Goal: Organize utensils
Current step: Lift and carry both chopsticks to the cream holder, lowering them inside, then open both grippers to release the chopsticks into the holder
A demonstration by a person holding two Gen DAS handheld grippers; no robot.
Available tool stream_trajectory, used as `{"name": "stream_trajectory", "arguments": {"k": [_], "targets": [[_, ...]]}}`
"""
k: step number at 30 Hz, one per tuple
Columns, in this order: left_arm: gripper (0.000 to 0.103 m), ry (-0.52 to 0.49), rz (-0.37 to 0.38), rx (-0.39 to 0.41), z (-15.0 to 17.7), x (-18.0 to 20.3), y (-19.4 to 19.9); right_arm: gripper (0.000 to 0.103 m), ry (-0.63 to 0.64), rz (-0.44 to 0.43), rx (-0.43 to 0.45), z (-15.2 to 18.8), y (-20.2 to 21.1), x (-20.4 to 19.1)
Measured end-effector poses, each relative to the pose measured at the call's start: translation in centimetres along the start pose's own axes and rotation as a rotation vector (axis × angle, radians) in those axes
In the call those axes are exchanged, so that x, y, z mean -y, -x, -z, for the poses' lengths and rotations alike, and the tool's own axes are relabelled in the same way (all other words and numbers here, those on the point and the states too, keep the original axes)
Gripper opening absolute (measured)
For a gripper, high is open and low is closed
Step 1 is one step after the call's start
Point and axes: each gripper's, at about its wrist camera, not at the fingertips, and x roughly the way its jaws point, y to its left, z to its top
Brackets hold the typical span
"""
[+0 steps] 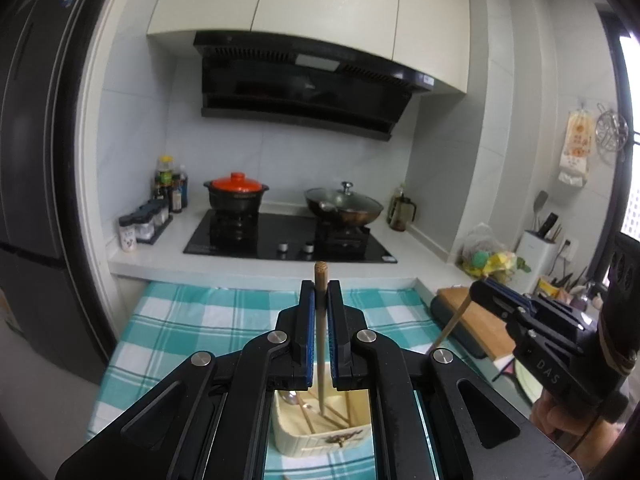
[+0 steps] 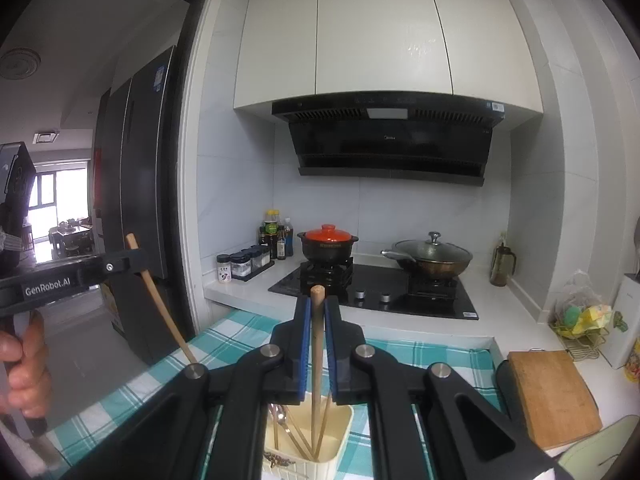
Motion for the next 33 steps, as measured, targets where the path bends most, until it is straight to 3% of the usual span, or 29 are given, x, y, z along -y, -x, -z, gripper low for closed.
{"name": "stream_trajectory", "arguments": {"k": [3, 9, 12, 16, 17, 19, 21, 22, 26, 28, 33], "targets": [[0.004, 0.021, 0.002, -0.114, 1.1, -0.3, -4.7, 0.007, -0.030, -0.020, -0.099, 1.1, -4.8, 0.6], [0.004, 0.063, 0.003, -0.354, 4.7, -1.0, -12.8, 0.007, -0.086, -0.038, -0.396, 5.5, -13.2, 2.2], [0.004, 0.062, -0.006, -0.414, 6.3, -1.1, -15.0, 0.007, -0.111, -0.032, -0.483, 7.6, -15.8, 2.9], [0.005, 0.073, -0.013, -0.447, 7.3, -1.0, -16.2, 0.009, -0.132, -0.015, -0.512, 8.9, -17.7, 3.4], [0.007, 0.083, -0.012, -0.447, 7.4, -1.1, -16.0, 0.009, -0.143, -0.015, -0.507, 9.0, -17.9, 3.5], [0.021, 0.099, 0.011, -0.446, 7.1, -1.3, -15.0, 0.013, -0.163, -0.011, -0.501, 8.8, -18.1, 3.5], [0.032, 0.093, 0.008, -0.430, 6.6, -1.5, -13.0, 0.037, -0.187, -0.015, -0.477, 8.2, -17.4, 3.6], [0.039, 0.082, 0.004, -0.422, 6.2, -1.6, -11.8, 0.041, -0.196, -0.021, -0.457, 7.7, -16.8, 3.6], [0.049, -0.010, -0.009, -0.412, 5.3, -2.1, -5.5, 0.041, -0.157, -0.035, -0.389, 5.4, -11.8, 3.2], [0.062, -0.063, -0.012, -0.404, 5.7, -2.5, -1.8, 0.041, -0.135, -0.044, -0.368, 4.5, -8.4, 3.2], [0.067, -0.177, -0.039, -0.434, 10.5, -3.3, 5.5, 0.042, -0.070, -0.044, -0.376, 4.9, 0.8, 3.4]]}}
